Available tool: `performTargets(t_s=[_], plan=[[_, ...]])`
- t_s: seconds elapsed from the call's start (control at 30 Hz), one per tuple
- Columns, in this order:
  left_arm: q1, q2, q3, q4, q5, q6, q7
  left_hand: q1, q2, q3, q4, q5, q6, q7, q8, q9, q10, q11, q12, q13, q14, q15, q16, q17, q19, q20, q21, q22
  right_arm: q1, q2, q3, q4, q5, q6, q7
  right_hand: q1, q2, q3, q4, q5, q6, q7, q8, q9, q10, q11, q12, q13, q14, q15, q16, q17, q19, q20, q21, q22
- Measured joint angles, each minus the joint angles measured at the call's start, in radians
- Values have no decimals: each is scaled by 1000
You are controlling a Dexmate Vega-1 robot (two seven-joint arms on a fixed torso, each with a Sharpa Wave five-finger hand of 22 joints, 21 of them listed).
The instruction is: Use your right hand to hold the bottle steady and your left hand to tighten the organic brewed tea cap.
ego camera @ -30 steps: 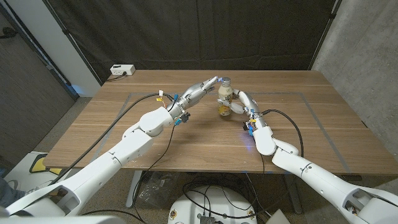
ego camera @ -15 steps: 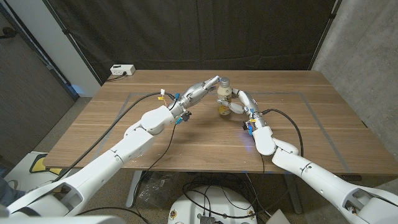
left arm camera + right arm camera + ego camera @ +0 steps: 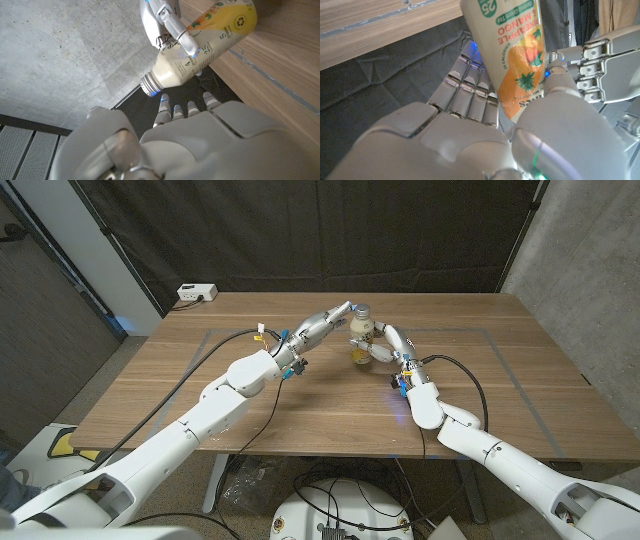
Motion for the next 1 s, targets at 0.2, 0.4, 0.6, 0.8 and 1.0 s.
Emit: performTargets(t_s=[0.2, 0.4, 0.6, 0.8, 1.0], plan=[[30, 9, -13, -20, -9, 7, 27, 0, 0, 0, 0, -6, -5, -5, -4, 0, 0, 0, 3, 0, 0, 0, 0, 0, 0, 0, 0, 0, 1, 0, 1, 7, 8, 0, 7, 5, -5, -4, 4, 0, 4, -3, -4, 0, 6, -3, -4, 0, 0, 0, 0, 0, 0, 0, 0, 0], [52, 11, -19, -28, -20, -3, 38, 0, 0, -4, -4, -8, -4, -22, -4, 0, 5, -5, 3, 0, -2, -10, 8, 0, 0, 0, 0, 0, 5, 2, 1, 14, 14, 4, 14, 8, -8, -4, 4, 0, 4, -3, -4, 0, 7, -3, -4, -1, 0, 0, 0, 0, 0, 0, 0, 0], [70, 10, -21, -34, -28, -28, 37, 11, 11, -4, -4, -8, -3, -21, -4, 0, 17, 6, 7, 0, -2, -16, 8, 0, 0, 0, 7, 0, 7, 2, 1, 19, 17, 6, 19, 9, -9, -4, 4, 0, 4, -3, -4, 0, 7, -4, -4, -1, 0, 0, 0, 0, 0, 0, 0, 0], [79, 8, -22, -39, -21, -41, 41, 24, 3, -3, -11, -8, 10, -24, 1, 0, 29, 18, 10, 0, -3, 2, 8, 0, 0, 0, 8, 0, 7, 1, 1, 19, 18, 7, 22, 9, -9, -4, 4, -4, 4, -4, -5, 0, 7, -4, -7, -1, 0, 0, 0, 0, 0, 0, 7, 0], [81, 6, -22, -42, -18, -44, 41, 26, 5, -3, -11, -8, 15, -29, 1, 0, 29, 18, 10, 0, 2, 9, 8, -5, 0, 0, 8, 0, 7, 0, 1, 19, 19, 7, 23, 11, -10, -4, 5, -4, 4, -4, -5, 0, 7, -4, -8, -1, 0, 0, 0, 0, -2, -2, 7, 0]])
